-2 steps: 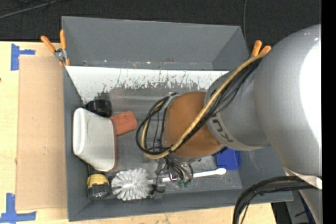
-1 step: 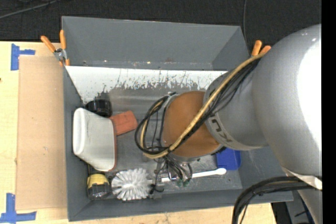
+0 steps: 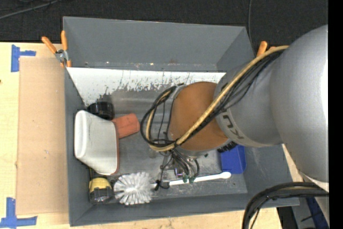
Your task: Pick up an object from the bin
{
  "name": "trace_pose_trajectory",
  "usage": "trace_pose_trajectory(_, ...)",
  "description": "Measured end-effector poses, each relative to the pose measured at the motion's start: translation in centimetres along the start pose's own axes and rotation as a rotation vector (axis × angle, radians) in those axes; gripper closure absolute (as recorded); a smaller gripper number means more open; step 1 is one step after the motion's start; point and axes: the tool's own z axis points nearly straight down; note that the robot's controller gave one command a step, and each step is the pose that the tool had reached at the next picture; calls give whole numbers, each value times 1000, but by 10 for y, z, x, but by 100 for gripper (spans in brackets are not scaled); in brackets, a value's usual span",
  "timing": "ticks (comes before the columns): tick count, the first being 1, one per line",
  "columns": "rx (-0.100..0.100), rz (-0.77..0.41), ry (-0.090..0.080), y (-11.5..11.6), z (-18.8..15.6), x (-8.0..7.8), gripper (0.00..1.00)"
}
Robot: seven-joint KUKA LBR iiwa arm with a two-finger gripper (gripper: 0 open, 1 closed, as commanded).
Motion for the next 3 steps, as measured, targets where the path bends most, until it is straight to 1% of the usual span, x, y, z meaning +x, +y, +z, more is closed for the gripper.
trace_pose_trajectory(1,0,-8,-2,5,6,4,0)
trace_pose_trajectory(2,1,54,0,3,33,3,0)
trace_pose_trajectory(3,1,9,6,-3,33,4,100)
